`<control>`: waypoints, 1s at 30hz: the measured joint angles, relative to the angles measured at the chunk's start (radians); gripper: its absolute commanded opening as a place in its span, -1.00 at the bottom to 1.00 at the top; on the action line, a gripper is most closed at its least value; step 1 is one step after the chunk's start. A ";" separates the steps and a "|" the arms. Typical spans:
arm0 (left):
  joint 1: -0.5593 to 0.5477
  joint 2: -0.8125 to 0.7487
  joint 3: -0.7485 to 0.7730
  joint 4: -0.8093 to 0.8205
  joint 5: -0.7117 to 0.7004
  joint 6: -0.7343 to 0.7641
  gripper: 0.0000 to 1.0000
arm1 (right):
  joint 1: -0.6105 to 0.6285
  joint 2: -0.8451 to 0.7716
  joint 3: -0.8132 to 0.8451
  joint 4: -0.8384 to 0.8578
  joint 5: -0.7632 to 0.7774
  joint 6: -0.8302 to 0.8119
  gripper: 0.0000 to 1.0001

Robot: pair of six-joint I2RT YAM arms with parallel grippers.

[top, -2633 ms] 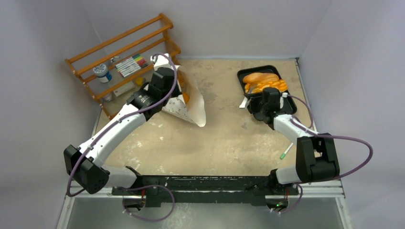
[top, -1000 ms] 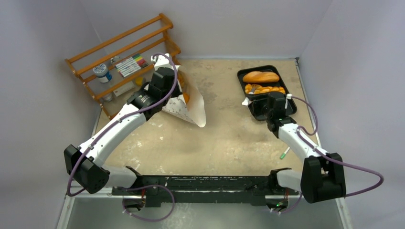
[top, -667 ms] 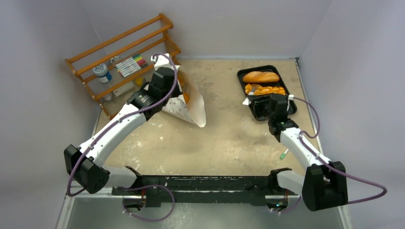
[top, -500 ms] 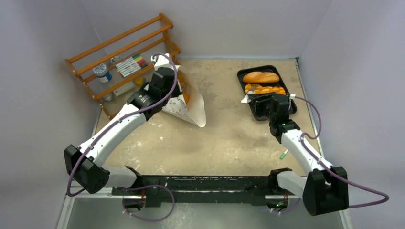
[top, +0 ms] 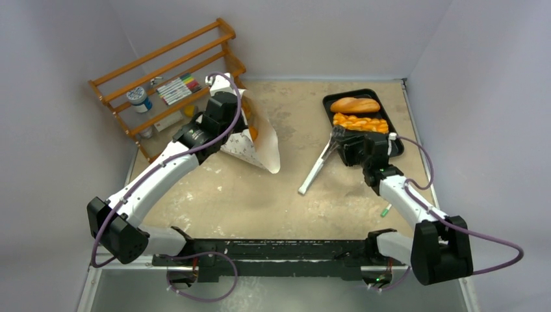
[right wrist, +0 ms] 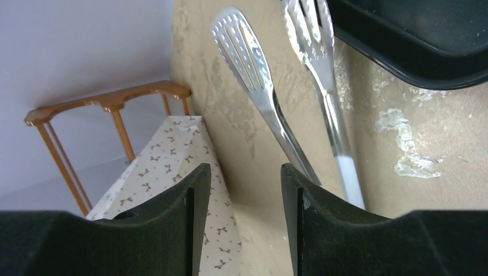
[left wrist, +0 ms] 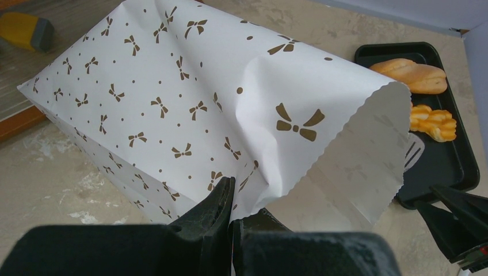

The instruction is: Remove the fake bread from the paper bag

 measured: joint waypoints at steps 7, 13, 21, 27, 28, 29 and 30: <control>0.000 0.000 0.000 0.002 0.000 0.000 -1.00 | 0.082 0.024 0.041 -0.066 0.072 -0.109 0.09; 0.000 0.000 0.000 0.001 -0.002 0.005 -1.00 | 0.210 0.049 0.042 -0.122 0.143 -0.172 0.12; 0.000 -0.004 0.000 0.000 -0.003 0.009 -1.00 | 0.424 0.126 0.104 -0.260 0.276 -0.232 0.18; 0.000 -0.018 0.000 -0.005 -0.008 0.013 -1.00 | 0.446 0.134 0.098 -0.276 0.299 -0.248 0.17; 0.000 -0.019 0.000 -0.006 -0.008 0.013 -1.00 | 0.446 0.145 0.098 -0.275 0.301 -0.251 0.17; 0.000 -0.020 0.000 -0.008 -0.009 0.013 -1.00 | 0.446 0.160 0.099 -0.275 0.302 -0.255 0.17; 0.000 -0.021 0.000 -0.008 -0.009 0.013 -1.00 | 0.447 0.178 0.099 -0.275 0.302 -0.260 0.17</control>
